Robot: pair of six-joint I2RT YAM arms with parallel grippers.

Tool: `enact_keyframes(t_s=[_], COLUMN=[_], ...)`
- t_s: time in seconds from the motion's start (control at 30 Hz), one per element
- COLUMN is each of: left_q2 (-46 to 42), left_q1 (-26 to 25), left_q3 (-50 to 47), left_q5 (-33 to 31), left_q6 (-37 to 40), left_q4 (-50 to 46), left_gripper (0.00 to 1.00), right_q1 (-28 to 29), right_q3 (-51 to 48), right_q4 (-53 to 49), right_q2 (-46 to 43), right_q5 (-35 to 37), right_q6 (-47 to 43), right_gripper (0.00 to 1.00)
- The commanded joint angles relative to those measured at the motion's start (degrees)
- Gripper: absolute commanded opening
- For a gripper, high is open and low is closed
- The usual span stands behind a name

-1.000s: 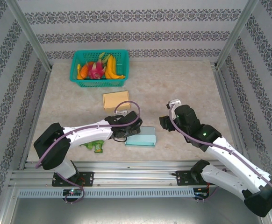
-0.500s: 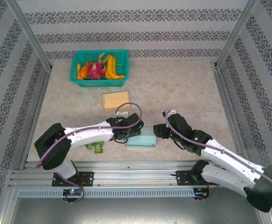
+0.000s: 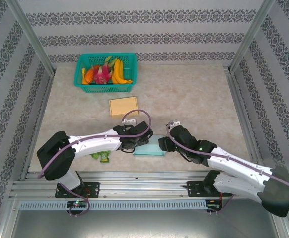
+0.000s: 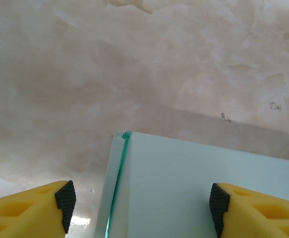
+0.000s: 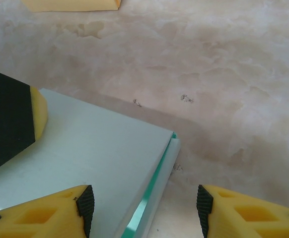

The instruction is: Fold the paper box

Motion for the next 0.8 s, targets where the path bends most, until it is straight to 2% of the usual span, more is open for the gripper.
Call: enact_keyframes(t_s=[0.0, 0.23, 0.43, 0.77], left_q2=[-1.65, -3.51, -4.95, -5.88], left_q1=[-1.08, -2.15, -4.32, -6.08], left_q3=[-0.35, 0.01, -0.39, -7.53], left_q5=[-2.07, -3.77, -3.74, -3.96], left_q6=[-0.61, -0.84, -1.28, -1.37], left_q4=[-3.03, -6.05, -8.24, -1.22], left_gripper=[0.74, 0.76, 0.89, 0.86], right_q1=[0.98, 2.50, 4.07, 4.96], right_q3=[-1.67, -3.99, -5.75, -8.11], right_q4=[2.35, 4.37, 5.65, 8.56], right_q2=[0.95, 1.60, 1.70, 1.15], right_q5=[2.13, 3.07, 4.37, 2.90], right_q6=[1.35, 2.33, 3.05, 3.79], right_gripper=[0.59, 0.59, 0.58, 0.59])
